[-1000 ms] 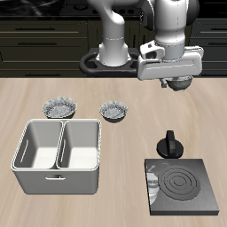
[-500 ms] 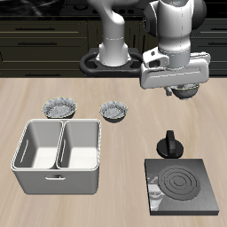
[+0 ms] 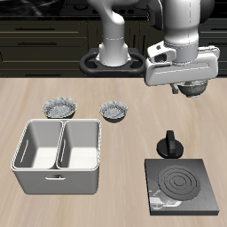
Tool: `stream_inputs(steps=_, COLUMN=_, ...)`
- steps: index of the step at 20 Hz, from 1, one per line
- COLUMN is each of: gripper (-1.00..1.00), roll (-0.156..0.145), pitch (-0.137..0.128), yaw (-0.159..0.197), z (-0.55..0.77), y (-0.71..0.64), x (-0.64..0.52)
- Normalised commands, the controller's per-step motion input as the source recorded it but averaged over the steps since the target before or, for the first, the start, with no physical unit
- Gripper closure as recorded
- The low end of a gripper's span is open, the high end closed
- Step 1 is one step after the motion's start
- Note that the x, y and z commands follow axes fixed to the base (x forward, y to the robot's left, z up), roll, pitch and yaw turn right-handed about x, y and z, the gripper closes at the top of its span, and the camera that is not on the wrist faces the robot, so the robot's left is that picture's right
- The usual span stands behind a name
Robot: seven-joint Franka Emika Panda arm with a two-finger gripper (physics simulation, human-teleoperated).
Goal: Place the smallest bowl on the flat stove
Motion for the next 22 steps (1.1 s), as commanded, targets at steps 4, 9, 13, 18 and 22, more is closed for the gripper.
stream_inputs(steps=4, gripper=1.00, roll=-0.026, pitch=0.003, yaw=-0.012, z=0.05, y=-0.07, x=0.37)
stream_inputs(steps=9, gripper=1.00, roll=-0.016, pitch=-0.037, yaw=-0.006, z=0.04, y=-0.08, x=0.32)
stream_inputs(steps=13, gripper=1.00, roll=-0.021, pitch=-0.043, yaw=-0.010, z=0.11, y=-0.06, x=0.19)
stream_inputs(steps=18, gripper=1.00, roll=-0.023, pitch=-0.003, yaw=0.005, z=0.07, y=-0.02, x=0.18)
stream_inputs(steps=22, gripper=1.00, roll=0.001, pitch=-0.008, yaw=0.010, z=0.06, y=0.03, x=0.20)
